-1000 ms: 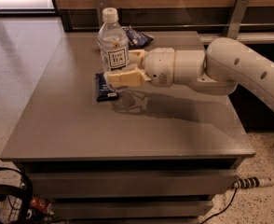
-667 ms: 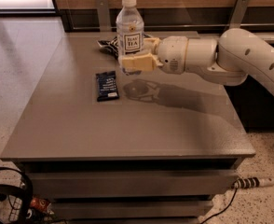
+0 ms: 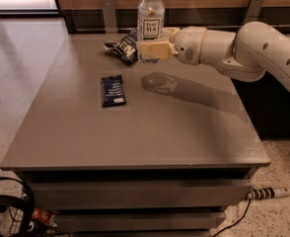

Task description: Move blue plastic bottle near blue chip bag

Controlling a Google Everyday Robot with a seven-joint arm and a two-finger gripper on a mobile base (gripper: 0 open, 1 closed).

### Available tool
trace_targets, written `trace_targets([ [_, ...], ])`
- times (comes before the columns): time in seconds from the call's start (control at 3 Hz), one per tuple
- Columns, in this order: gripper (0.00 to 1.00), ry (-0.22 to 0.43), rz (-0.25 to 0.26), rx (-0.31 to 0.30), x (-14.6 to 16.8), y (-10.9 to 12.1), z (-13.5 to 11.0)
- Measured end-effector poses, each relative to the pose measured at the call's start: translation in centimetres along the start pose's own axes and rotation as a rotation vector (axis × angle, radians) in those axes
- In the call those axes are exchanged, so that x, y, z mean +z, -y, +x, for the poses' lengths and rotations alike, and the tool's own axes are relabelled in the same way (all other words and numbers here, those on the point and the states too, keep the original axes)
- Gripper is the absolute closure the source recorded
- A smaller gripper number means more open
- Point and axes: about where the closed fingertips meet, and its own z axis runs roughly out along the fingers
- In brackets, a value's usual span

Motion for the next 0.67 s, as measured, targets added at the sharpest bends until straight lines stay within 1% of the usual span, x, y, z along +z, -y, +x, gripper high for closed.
trace_targets([
  [0.33,1.00,0.000,0.000,0.000,0.0,0.0,0.0],
  [0.67,1.00,-0.031,0.042,0.011,-0.1,2.5,1.3],
])
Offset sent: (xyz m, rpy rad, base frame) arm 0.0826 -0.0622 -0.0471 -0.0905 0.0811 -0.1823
